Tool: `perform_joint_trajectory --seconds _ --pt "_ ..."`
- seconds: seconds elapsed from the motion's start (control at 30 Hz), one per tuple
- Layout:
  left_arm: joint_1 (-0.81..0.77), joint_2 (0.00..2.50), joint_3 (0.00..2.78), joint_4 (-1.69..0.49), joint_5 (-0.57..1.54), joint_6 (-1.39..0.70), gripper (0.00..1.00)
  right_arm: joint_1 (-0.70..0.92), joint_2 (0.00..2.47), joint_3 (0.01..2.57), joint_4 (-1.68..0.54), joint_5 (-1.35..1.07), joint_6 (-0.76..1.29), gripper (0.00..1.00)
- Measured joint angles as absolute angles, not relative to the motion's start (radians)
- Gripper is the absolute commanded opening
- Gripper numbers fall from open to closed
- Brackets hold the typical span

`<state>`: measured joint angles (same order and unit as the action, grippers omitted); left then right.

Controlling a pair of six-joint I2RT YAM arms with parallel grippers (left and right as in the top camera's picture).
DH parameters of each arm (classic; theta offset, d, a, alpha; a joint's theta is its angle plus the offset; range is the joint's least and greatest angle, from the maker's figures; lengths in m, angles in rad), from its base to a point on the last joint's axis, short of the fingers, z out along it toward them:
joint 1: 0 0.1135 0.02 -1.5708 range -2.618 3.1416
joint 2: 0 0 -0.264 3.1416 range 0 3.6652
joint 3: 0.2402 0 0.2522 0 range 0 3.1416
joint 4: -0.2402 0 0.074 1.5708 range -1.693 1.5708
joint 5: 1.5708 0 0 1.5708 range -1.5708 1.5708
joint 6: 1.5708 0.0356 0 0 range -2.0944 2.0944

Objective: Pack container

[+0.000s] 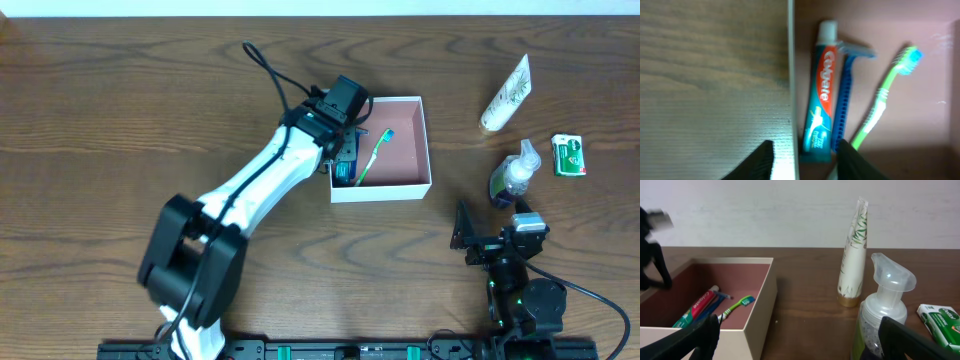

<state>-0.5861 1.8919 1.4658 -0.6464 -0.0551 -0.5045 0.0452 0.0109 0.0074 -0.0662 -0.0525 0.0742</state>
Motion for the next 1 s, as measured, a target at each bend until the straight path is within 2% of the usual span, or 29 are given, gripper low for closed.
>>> perform_joint_trajectory --seconds 0.27,0.37,0.53,0.8,1.0 --pt "-0.565 1.626 1.467 -0.746 -0.067 -0.442 0.61 0.045 0.011 0.007 -0.066 -0.052 0.074 0.99" --pt "-0.517 1.545 1.467 -0.836 -0.089 -0.430 0.72 0.045 0.011 0.007 -0.067 -0.052 0.074 0.99" --pt "-0.400 1.453 1.467 -0.985 -0.117 -0.419 0.85 0.045 0.011 0.007 -0.067 -0.052 0.074 0.99" --pt "-0.198 1.373 1.467 -1.142 -0.131 -0.418 0.86 0.045 0.011 0.007 -0.066 -0.052 0.074 0.99" --pt "-0.134 1.333 1.467 -1.182 -0.135 -0.418 0.86 0.045 0.011 0.007 -0.067 -0.052 0.074 0.99"
